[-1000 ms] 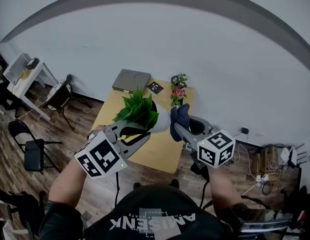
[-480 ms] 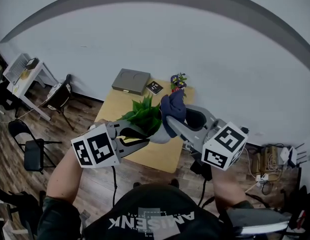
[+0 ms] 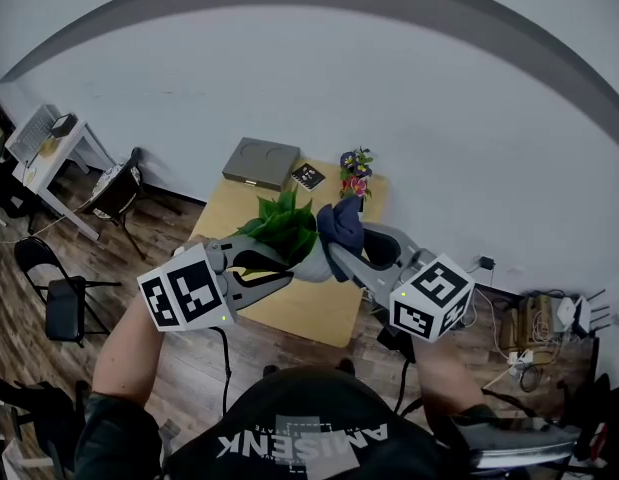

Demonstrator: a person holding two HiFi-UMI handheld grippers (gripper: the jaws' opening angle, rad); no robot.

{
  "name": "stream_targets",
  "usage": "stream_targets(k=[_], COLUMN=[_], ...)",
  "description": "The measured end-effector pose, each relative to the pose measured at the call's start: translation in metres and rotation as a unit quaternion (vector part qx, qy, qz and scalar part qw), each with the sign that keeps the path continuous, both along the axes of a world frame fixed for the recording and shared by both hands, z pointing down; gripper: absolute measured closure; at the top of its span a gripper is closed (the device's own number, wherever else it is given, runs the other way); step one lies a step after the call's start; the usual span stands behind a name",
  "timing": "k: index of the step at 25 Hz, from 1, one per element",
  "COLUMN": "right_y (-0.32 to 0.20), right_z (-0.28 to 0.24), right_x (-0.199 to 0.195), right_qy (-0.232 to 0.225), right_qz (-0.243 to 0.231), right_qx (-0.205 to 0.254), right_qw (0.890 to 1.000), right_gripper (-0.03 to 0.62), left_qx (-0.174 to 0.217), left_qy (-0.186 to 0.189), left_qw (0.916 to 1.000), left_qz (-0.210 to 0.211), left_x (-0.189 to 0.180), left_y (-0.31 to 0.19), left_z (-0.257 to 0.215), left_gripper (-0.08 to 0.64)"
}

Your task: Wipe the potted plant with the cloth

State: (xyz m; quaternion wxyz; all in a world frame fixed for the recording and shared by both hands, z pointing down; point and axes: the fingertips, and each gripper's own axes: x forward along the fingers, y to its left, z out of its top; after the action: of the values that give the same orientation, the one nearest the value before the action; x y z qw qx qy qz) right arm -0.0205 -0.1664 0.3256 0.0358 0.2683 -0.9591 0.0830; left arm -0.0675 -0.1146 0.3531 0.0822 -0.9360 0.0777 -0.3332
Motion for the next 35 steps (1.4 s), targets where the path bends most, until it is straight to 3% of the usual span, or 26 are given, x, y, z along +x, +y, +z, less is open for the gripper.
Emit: stream_targets(k=[8, 19, 24, 30, 35], right_y=[0.001, 0.003, -0.009, -0.002, 0.002], right_z=[0.044, 0.097, 0.056, -0.030, -0.047], right_x=[0.016, 0.039, 0.051, 0.023, -0.004], right_qy=[0.000, 0.017, -0.006, -0.031, -0.023], right_qz=[0.018, 0.035, 0.046, -0.007, -0.039], right_qx=[-0.046, -0.115, -0.079, 0.013, 0.034], right_qw=[0.999, 0.993, 0.996, 0.999, 0.998], right_gripper=[0.460, 0.460, 0.460, 0.460, 0.460], left_qx=[0.008, -0.004, 0.000, 0.005, 0.012], left_qy=[0.004, 0.000, 0.001, -0.009, -0.005], left_qw=[1.0000, 0.9994, 0.9967, 0.9941, 0.9933], left_qz=[-0.001, 0.035, 0.081, 0.108, 0.115], left_x=[-0.003, -0.004, -0.003, -0.001, 0.001], left_y=[-0.003, 0.004, 0.016, 0.024, 0.026], left_z=[-0.004, -0.001, -0.003, -0.003, -0.007], left_gripper=[0.552, 0.552, 0.552, 0.552, 0.552])
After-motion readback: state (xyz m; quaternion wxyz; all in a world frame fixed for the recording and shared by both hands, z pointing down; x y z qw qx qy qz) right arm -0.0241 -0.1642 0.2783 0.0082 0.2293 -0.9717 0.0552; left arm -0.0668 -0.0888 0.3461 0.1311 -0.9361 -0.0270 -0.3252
